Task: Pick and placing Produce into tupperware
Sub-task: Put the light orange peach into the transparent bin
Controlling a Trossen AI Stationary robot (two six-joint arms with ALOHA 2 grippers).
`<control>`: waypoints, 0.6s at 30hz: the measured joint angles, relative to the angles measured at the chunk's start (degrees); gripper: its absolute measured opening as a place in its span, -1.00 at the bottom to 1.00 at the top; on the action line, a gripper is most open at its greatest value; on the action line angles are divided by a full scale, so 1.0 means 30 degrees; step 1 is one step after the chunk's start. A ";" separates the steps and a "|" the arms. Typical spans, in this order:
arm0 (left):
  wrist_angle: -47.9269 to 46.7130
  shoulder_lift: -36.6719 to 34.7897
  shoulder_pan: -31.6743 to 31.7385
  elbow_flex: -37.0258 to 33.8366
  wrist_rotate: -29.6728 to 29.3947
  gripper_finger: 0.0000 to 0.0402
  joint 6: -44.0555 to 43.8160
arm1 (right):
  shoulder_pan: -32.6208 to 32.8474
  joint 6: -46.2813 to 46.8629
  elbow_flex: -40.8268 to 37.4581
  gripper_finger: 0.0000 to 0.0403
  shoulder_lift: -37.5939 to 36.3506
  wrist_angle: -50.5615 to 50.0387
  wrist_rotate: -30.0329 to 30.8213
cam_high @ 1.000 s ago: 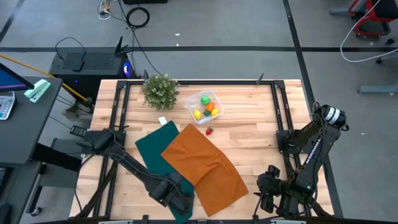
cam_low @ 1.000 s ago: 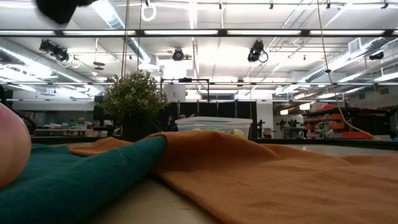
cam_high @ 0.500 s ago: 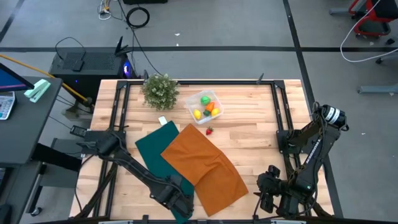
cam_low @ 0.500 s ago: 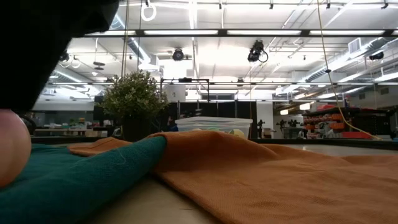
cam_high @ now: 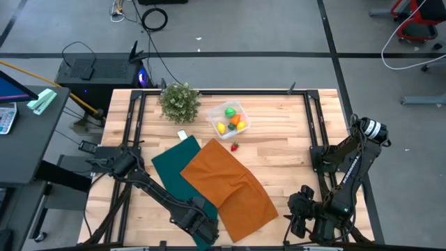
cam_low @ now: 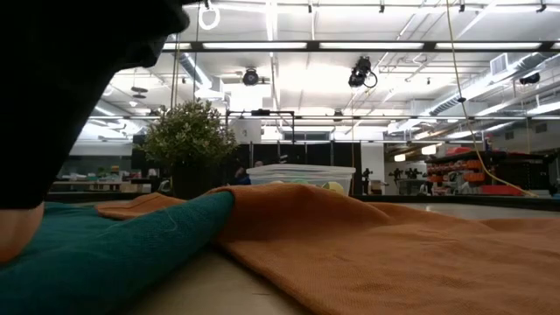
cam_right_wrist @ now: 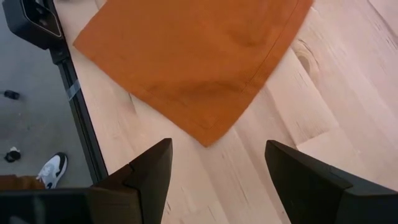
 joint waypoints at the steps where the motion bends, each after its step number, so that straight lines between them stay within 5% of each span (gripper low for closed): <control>1: 0.0010 0.0011 0.0000 0.0005 0.0000 0.97 0.0004 | 0.0000 0.0000 0.0000 0.11 0.0000 -0.0003 0.0004; 18: -0.0222 0.0372 0.0051 0.0005 0.0029 0.81 0.0117 | 0.0000 -0.0012 0.0000 0.11 0.0000 -0.0007 0.0018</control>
